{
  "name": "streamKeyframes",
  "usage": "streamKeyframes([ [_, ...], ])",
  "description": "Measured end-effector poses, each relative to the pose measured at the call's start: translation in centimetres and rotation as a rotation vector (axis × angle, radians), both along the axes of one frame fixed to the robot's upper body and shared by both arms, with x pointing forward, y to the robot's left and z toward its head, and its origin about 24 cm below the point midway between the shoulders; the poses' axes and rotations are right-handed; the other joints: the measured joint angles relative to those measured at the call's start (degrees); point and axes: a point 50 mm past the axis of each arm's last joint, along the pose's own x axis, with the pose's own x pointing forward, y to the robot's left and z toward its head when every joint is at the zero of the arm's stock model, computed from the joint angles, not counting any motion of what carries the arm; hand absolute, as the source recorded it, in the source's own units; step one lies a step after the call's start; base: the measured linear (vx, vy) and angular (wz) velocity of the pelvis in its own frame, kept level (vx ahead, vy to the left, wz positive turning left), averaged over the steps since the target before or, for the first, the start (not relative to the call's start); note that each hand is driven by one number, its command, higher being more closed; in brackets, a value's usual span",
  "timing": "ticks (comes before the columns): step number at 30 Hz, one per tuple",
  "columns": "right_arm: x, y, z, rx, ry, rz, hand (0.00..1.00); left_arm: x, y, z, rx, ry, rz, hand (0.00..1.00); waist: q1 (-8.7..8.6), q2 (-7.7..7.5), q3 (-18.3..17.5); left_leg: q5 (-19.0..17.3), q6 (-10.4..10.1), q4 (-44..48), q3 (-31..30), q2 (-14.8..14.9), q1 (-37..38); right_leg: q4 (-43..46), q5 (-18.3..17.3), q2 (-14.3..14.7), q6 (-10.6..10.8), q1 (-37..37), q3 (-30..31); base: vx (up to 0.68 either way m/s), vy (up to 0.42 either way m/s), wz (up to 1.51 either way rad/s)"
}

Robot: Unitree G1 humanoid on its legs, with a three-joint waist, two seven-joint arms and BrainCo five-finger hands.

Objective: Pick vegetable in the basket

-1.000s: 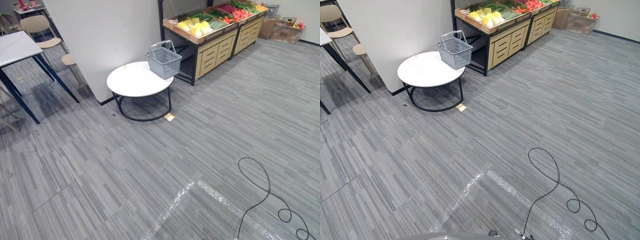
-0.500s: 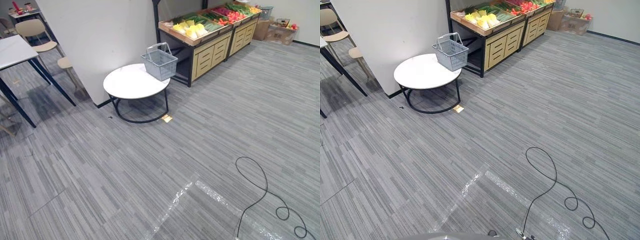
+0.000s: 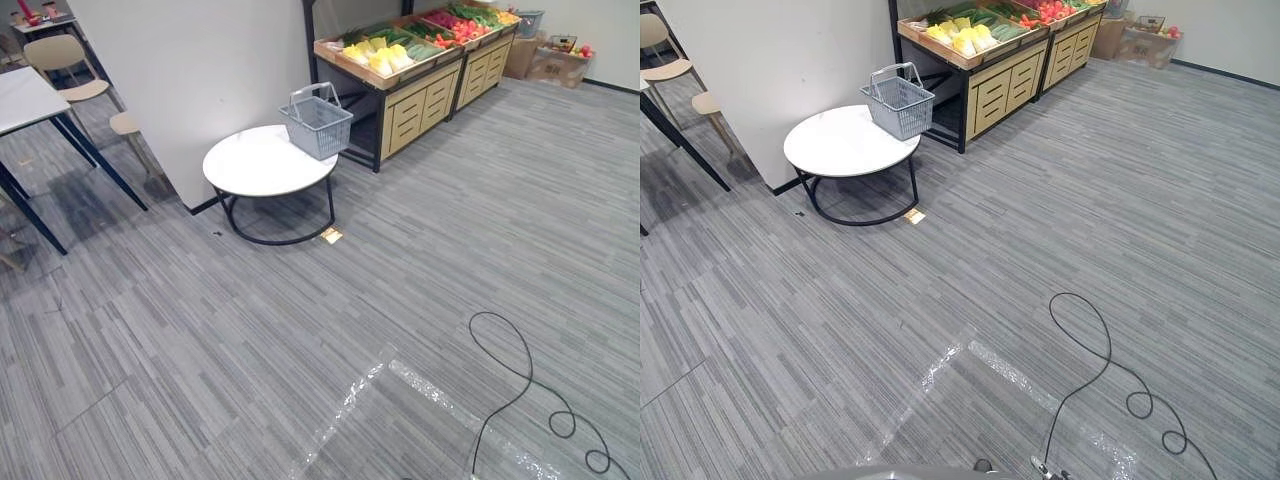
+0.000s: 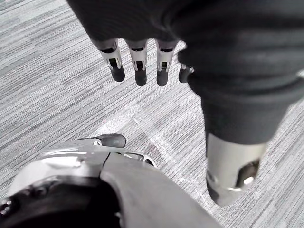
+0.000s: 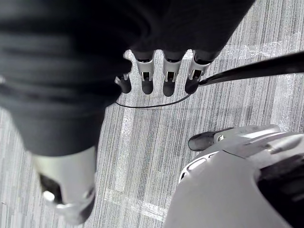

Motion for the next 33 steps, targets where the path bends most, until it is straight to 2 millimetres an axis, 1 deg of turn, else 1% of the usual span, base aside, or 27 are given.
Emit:
streamKeyframes([
  [4,0.5,0.2,0.0,0.001,-0.009,0.025,0.0,0.9,0.4,0.1,0.012,-0.012,-0.02,0.0,-0.15,-0.51,0.5,0.0,0.0,0.5,0.8,0.5,-2.1,1.2,-0.2,0.2,-0.3,-2.5,0.4,0.02,-0.015,-0.08],
  [5,1.1,0.1,0.1,0.001,-0.026,0.014,0.0,1.3,0.5,0.2,0.02,-0.02,-0.025,0.0,-0.15,-0.39,1.3,-0.1,-0.2,0.9,1.3,0.8,-2.8,4.0,-1.3,0.2,-1.6,-4.5,0.8,0.02,-0.023,-0.19],
  [7,2.3,0.4,0.2,0.007,-0.064,0.002,0.0,2.2,1.0,0.3,0.034,-0.042,-0.022,0.0,-0.3,-1.21,3.1,-0.6,-0.8,2.6,1.5,1.3,-4.0,8.2,-3.8,0.0,-1.8,-6.9,0.9,0.01,-0.047,-0.1],
  [9,2.5,0.5,0.2,0.013,-0.075,-0.017,0.0,2.8,1.3,0.5,0.042,-0.061,-0.022,0.0,-0.6,-1.73,4.4,-4.0,-1.4,9.5,1.4,2.6,-6.4,12.1,-7.3,-0.4,-2.5,-8.2,0.7,0.02,-0.079,0.03],
  [10,2.2,0.8,0.2,0.019,-0.068,-0.021,0.0,2.6,1.5,0.5,0.043,-0.063,-0.001,0.0,-0.42,-2.15,4.5,-5.4,-2.7,17.6,1.4,3.6,-9.5,13.2,-8.7,-1.1,-2.9,-8.1,0.4,0.08,-0.105,0.11],
  [11,1.9,0.7,0.1,0.019,-0.062,-0.021,0.0,3.0,1.6,0.7,0.045,-0.099,0.035,0.0,-0.2,-2.78,4.7,-5.3,-2.6,28.6,1.3,5.0,-13.6,13.3,-9.3,-1.7,-3.1,-6.7,0.4,0.11,-0.115,0.11],
  [12,1.7,0.6,0.1,0.015,-0.06,-0.021,0.0,3.0,1.5,0.7,0.041,-0.115,0.06,0.0,-0.2,-2.27,5.1,-5.2,-2.6,34.5,0.9,6.4,-15.8,13.2,-9.5,-1.5,-3.4,-5.9,0.1,0.13,-0.104,0.02],
  [13,1.7,0.1,0.2,0.003,-0.065,-0.024,0.0,3.2,1.2,0.8,0.027,-0.14,0.115,0.0,0.05,-0.69,6.0,-3.3,-0.4,44.9,0.6,9.4,-19.1,13.2,-10.4,-0.6,-3.6,-3.6,0.1,0.15,-0.042,-0.04],
  [14,1.8,-0.1,0.3,-0.005,-0.069,-0.02,0.0,2.8,0.9,0.7,0.011,-0.149,0.181,0.0,0.24,-0.48,6.4,0.8,1.3,53.1,-0.7,11.3,-22.5,13.1,-11.1,-0.2,-4.1,-1.6,0.4,0.16,-0.008,-0.08],
  [15,2.1,0.1,0.3,-0.002,-0.077,-0.007,0.0,2.7,0.9,0.7,0.003,-0.153,0.212,0.0,0.34,-0.36,6.4,1.4,1.6,56.2,-1.3,11.4,-24.2,13.0,-11.5,-0.2,-4.3,-0.7,0.9,0.2,0.016,-0.1],
  [16,2.5,0.0,0.4,-0.009,-0.087,0.012,0.0,2.4,0.7,0.6,-0.008,-0.153,0.249,0.0,0.31,-0.29,6.4,-1.6,0.9,57.6,-2.7,10.5,-26.2,12.7,-12.2,-0.7,-4.1,0.6,1.3,0.22,0.011,-0.13],
  [17,3.2,-0.1,0.5,-0.009,-0.103,0.018,0.0,2.3,0.7,0.6,-0.011,-0.152,0.257,0.0,0.37,-0.4,6.5,-3.7,0.6,54.9,-3.6,9.2,-28.5,12.0,-12.3,-1.3,-3.9,1.2,1.9,0.31,0.028,-0.14],
  [18,3.5,0.0,0.6,-0.009,-0.11,0.02,0.0,2.2,0.7,0.6,-0.01,-0.151,0.256,0.0,0.5,-0.5,6.4,-4.3,0.6,51.8,-3.7,8.1,-29.3,11.3,-12.3,-1.7,-3.9,1.5,2.3,0.33,0.063,-0.31],
  [19,4.2,0.0,0.7,-0.008,-0.127,0.028,0.0,2.1,0.6,0.5,-0.011,-0.146,0.255,0.0,1.44,-0.65,6.4,-4.3,0.6,42.6,-3.3,6.4,-30.0,10.4,-12.4,-2.6,-3.5,1.5,3.5,0.38,0.114,-0.47],
  [20,5.0,0.1,0.8,-0.008,-0.144,0.035,0.0,1.7,0.4,0.5,-0.016,-0.136,0.247,0.0,1.96,-0.64,6.4,-2.3,0.3,31.7,-3.4,5.0,-30.1,9.4,-12.7,-3.3,-2.7,2.2,4.4,0.25,0.091,-0.47],
  [21,5.3,0.2,0.9,-0.007,-0.152,0.041,0.0,1.6,0.2,0.4,-0.021,-0.132,0.244,0.0,1.84,-0.59,6.4,-0.5,0.1,26.1,-3.5,4.4,-30.0,8.7,-12.9,-3.6,-2.1,2.9,4.6,0.4,0.161,-0.33],
  [22,5.8,0.4,1.0,-0.008,-0.167,0.067,0.0,1.1,-0.1,0.3,-0.024,-0.119,0.237,0.0,1.97,-0.15,6.3,3.0,-0.5,15.9,-3.7,4.2,-29.9,7.5,-13.2,-3.7,-0.2,4.7,4.9,0.36,0.152,-0.17],
  [23,6.1,0.5,1.1,-0.009,-0.177,0.084,0.0,1.0,-0.2,0.3,-0.026,-0.118,0.236,0.0,2.11,0.14,6.4,3.9,-0.8,12.7,-3.9,4.5,-30.1,7.1,-13.6,-3.7,0.5,5.7,5.1,0.57,0.264,-0.22],
  [25,6.7,0.9,1.2,-0.008,-0.188,0.125,0.0,0.4,-0.3,0.3,-0.026,-0.103,0.235,0.0,2.94,0.75,6.1,4.8,-0.8,8.3,-4.0,5.6,-32.1,6.1,-16.2,-4.3,3.9,9.0,6.2,0.62,0.372,-0.45],
  [26,6.6,1.3,1.1,0.003,-0.178,0.13,0.0,-0.1,0.0,0.2,-0.024,-0.087,0.218,0.0,4.12,-0.52,5.7,11.5,-0.3,12.2,-3.3,4.6,-32.1,5.5,-17.4,-7.1,5.7,11.4,7.4,0.73,0.434,-0.61],
  [27,7.0,2.0,1.0,0.013,-0.184,0.154,0.0,0.0,0.5,0.3,-0.011,-0.084,0.189,0.0,4.56,-2.0,5.2,12.1,1.3,14.7,-3.1,3.2,-33.0,7.1,-16.8,-9.1,6.7,10.7,7.7,0.6,0.355,-0.46],
  [28,7.3,2.5,1.0,0.022,-0.19,0.171,0.0,0.2,0.9,0.4,0.001,-0.083,0.155,0.0,4.39,-2.87,4.6,10.6,2.1,15.7,-2.8,2.4,-33.8,9.1,-15.8,-10.2,7.1,9.0,8.0,0.57,0.319,-0.17],
  [29,7.9,3.3,1.1,0.038,-0.204,0.197,0.0,0.4,1.3,0.5,0.012,-0.083,0.114,0.0,4.46,-3.8,4.0,9.0,4.5,17.4,-1.7,1.2,-33.9,14.9,-12.2,-12.2,6.6,5.3,9.7,0.44,0.269,-0.06],
  [30,7.8,3.4,1.1,0.04,-0.204,0.198,0.0,0.4,1.4,0.5,0.013,-0.083,0.111,0.0,4.46,-3.92,3.9,8.5,5.2,17.7,-1.5,0.9,-33.6,15.7,-11.3,-12.5,6.5,4.9,10.2,0.57,0.313,-0.08],
  [31,7.6,3.3,1.1,0.037,-0.198,0.212,0.0,0.6,1.6,0.6,0.016,-0.083,0.096,0.0,4.46,-4.38,3.5,6.6,7.2,18.0,-0.2,-0.5,-32.0,20.3,-7.2,-13.5,6.3,3.3,12.1,0.59,0.306,0.01],
  [32,7.4,2.9,1.0,0.032,-0.188,0.214,0.0,0.6,1.6,0.6,0.019,-0.077,0.075,0.0,4.3,-4.46,3.5,4.3,7.5,17.9,-0.4,-2.1,-29.4,27.4,-1.9,-14.8,6.5,1.2,12.8,0.59,0.307,0.04],
  [33,7.3,2.8,1.0,0.029,-0.181,0.215,0.0,0.6,1.6,0.6,0.021,-0.073,0.061,0.0,4.13,-4.43,3.5,2.9,7.8,17.7,-0.4,-2.7,-27.7,31.6,1.1,-15.3,6.4,-0.1,12.8,0.57,0.307,0.14],
])
